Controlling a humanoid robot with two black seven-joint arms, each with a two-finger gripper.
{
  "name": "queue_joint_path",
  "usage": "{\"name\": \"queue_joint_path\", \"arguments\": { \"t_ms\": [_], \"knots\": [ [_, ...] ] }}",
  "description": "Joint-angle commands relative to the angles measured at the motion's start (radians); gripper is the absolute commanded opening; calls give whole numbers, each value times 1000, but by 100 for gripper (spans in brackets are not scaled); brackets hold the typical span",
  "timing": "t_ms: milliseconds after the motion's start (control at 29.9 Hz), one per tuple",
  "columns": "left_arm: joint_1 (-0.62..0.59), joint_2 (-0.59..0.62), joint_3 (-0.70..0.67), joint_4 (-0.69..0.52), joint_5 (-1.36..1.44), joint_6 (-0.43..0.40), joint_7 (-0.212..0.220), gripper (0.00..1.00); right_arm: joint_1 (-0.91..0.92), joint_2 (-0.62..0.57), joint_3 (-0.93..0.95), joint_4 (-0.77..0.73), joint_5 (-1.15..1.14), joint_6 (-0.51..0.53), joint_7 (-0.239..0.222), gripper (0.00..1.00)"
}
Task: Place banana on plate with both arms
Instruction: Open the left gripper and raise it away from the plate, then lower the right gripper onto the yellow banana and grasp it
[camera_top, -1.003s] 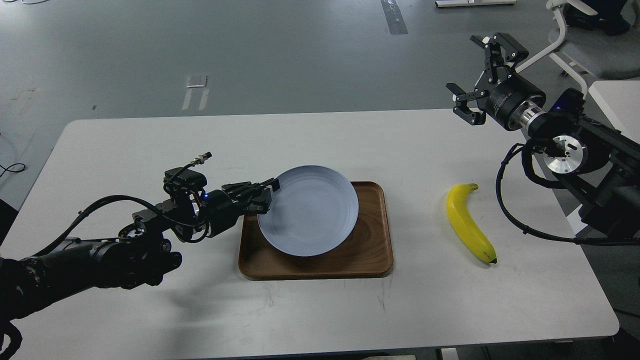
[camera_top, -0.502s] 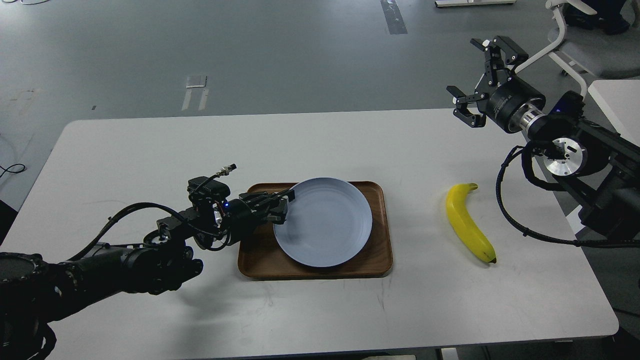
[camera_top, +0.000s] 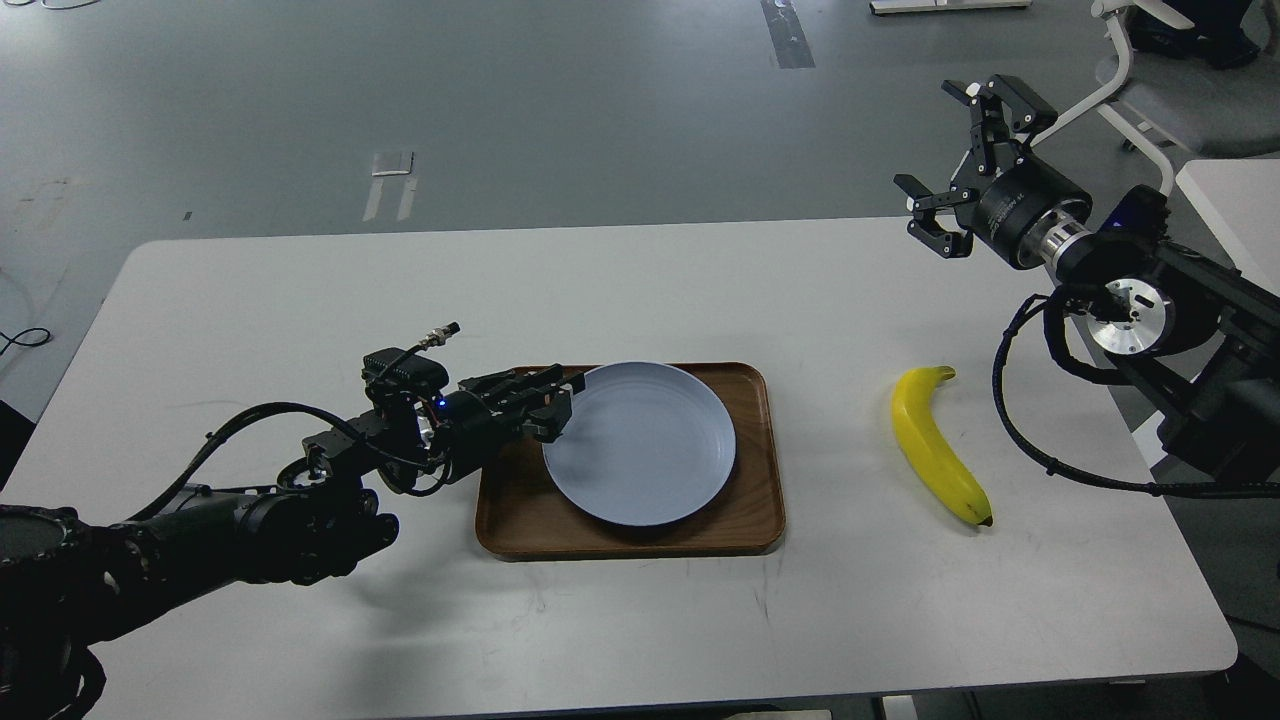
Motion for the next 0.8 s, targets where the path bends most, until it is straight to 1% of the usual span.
{"name": "queue_joint_path", "arguments": {
  "t_ms": [0,33,67,134,201,267,334,401,435,468,502,535,602,635,669,702,736,769],
  "knots": [
    [-1,35,-15,-34,-6,33,0,92,-7,0,-2,1,0,3,0,100],
    [-3,46,-26,-45,-21,43,0,97,-7,-2,-5,1,0,5,0,100],
    [-7,50,-39,-51,-39,47,0,97,-7,-3,-8,1,0,5,0,100],
    [-33,57,-110,-56,-160,42,0,98,-4,-27,-23,10,-14,9,0,100],
    [-64,58,-141,-56,-234,31,0,98,5,-46,-41,26,-55,9,0,100],
    [-112,57,-182,-51,-360,-7,0,98,17,-75,-77,55,-184,9,0,100],
    [-159,55,-252,-51,-568,-137,0,98,56,-124,-139,102,-483,6,6,100],
    [-179,55,-286,-48,-674,-206,0,98,71,-153,-178,139,-656,3,21,100],
    [-196,57,-318,-44,-773,-263,0,98,82,-176,-219,164,-817,-14,46,99],
    [-201,58,-334,-42,-820,-288,0,98,83,-184,-238,170,-894,-31,58,98],
    [-202,64,-368,-42,-895,-324,0,98,83,-195,-282,173,-1048,-75,76,98],
    [-202,73,-400,-42,-952,-361,57,98,88,-205,-331,175,-1189,-112,86,98],
    [-201,87,-441,-44,-992,-410,111,98,90,-219,-365,185,-1309,-138,97,97],
    [-193,102,-490,-42,-1021,-470,152,98,91,-241,-397,211,-1395,-149,110,97],
    [-189,109,-515,-42,-1035,-501,174,98,93,-254,-408,224,-1431,-150,115,97],
    [-181,116,-562,-42,-1053,-553,215,98,91,-274,-442,237,-1486,-150,124,97],
    [-164,119,-604,-40,-1066,-584,257,98,91,-276,-481,242,-1508,-153,136,96],
    [-155,121,-621,-40,-1072,-593,274,98,91,-275,-499,245,-1511,-153,141,95]
  ]
}}
